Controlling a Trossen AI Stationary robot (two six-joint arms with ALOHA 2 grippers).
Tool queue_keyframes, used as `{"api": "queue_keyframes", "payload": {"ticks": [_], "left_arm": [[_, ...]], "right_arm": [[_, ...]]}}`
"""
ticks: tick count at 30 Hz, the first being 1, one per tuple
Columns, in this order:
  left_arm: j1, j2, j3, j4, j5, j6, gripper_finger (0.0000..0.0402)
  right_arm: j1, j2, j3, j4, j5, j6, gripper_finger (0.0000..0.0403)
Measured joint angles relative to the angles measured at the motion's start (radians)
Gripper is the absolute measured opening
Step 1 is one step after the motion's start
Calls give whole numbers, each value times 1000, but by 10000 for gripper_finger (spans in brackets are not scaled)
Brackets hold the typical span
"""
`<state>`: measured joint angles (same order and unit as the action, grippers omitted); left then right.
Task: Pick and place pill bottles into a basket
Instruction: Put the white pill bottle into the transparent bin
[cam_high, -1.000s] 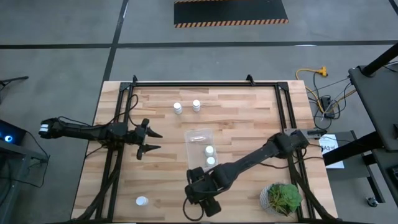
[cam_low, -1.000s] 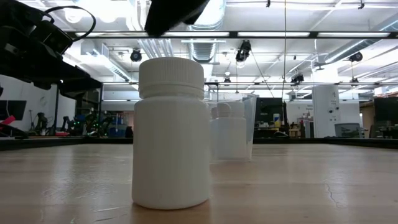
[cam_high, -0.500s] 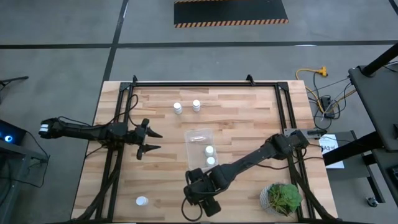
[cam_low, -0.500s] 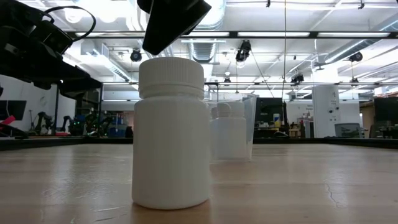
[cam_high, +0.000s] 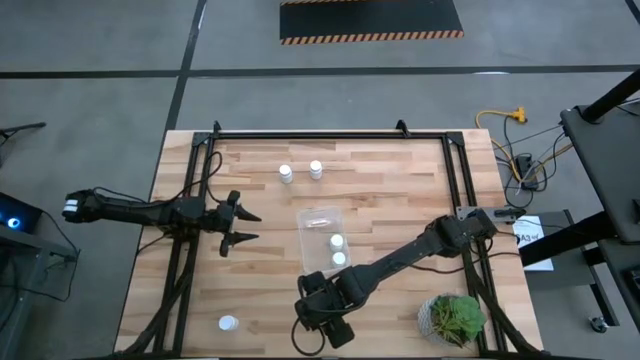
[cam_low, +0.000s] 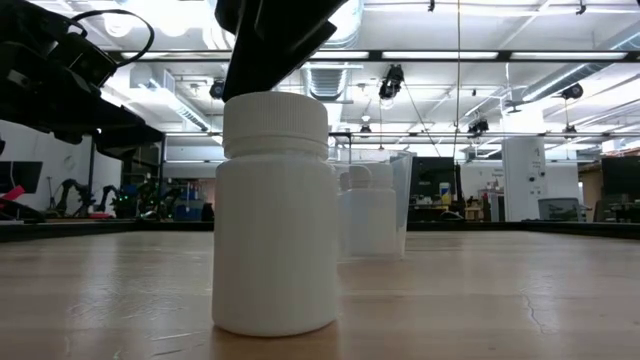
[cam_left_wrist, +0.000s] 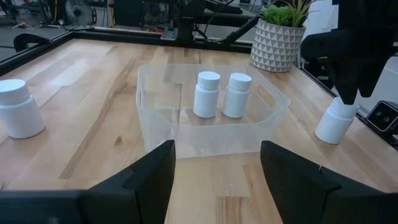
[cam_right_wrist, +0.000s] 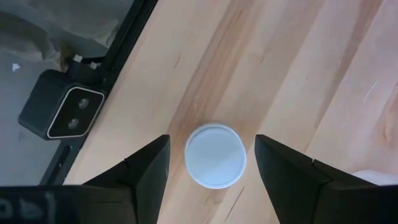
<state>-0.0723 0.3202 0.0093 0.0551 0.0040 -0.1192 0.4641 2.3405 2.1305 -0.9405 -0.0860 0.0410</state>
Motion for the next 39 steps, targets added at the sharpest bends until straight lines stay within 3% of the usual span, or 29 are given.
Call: {"api": "queue_keyframes", "payload": {"ticks": [29,39], "left_arm": [[0,0,0,0,0,0,219],[0,0,0,0,0,0,219]], "right_arm": [[-6,0,-65,42,-1,12,222],[-7,0,-71,42,-1,23,154]]}}
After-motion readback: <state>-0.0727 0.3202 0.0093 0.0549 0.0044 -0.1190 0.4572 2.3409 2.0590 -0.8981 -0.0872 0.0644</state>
